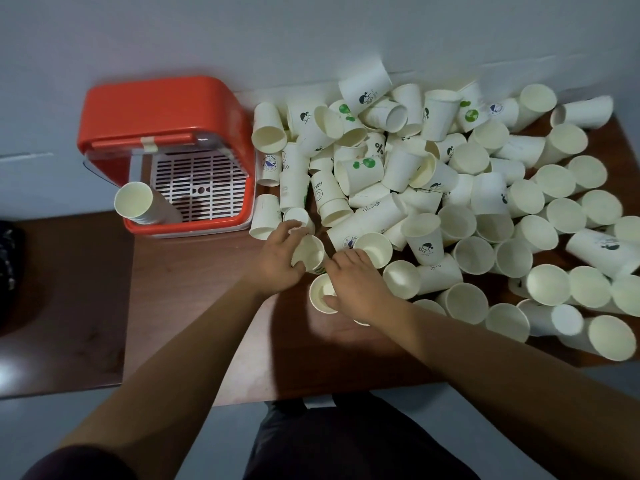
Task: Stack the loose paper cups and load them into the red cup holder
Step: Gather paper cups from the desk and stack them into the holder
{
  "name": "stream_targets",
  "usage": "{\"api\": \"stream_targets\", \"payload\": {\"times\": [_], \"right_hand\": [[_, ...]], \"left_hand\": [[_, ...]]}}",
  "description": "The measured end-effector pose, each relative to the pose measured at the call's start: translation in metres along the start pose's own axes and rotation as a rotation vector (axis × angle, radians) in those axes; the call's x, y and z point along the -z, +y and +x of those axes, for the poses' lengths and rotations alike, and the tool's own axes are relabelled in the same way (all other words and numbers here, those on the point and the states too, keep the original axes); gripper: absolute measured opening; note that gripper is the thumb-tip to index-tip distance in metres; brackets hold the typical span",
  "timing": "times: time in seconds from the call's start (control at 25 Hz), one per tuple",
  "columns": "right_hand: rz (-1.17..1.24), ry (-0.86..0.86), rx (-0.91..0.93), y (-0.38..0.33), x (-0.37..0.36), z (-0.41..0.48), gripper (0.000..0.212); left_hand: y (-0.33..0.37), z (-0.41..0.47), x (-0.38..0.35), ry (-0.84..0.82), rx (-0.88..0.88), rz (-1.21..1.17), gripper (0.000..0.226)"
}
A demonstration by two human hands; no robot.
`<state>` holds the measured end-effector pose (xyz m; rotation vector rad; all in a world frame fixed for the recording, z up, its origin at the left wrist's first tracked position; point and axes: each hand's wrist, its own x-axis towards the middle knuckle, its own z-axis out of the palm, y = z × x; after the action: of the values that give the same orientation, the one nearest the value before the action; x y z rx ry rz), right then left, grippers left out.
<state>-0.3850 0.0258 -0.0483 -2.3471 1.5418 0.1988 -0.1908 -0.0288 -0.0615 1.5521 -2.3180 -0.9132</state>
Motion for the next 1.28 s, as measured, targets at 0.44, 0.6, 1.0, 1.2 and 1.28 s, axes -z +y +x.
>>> {"api": "stream_targets", "payload": {"times": [0.44,0.6,1.0,1.2,1.28], "right_hand": [[-0.018,-0.014,0.080,-0.009,-0.008,-0.005,0.093],[-0.065,-0.007,0.093,-0.017,-0.005,0.000,0.087],[0.467,0.099,-0.054,-0.074,0.104,0.073,0.079],[0.584,0.245,0.049,-0.134,0.137,0.123,0.075],[0.610,0.270,0.050,-0.155,0.142,0.136,0.070]], "left_hand": [[-0.021,-0.010,0.009,-0.014,-0.062,-0.037,0.011],[-0.035,-0.028,0.031,0.051,0.023,-0.090,0.020],[-0.091,-0.091,0.142,0.349,0.397,-0.300,0.065],[-0.121,-0.117,0.213,0.621,0.559,-0.349,0.067],[-0.132,-0.115,0.231,0.665,0.576,-0.377,0.070]]}}
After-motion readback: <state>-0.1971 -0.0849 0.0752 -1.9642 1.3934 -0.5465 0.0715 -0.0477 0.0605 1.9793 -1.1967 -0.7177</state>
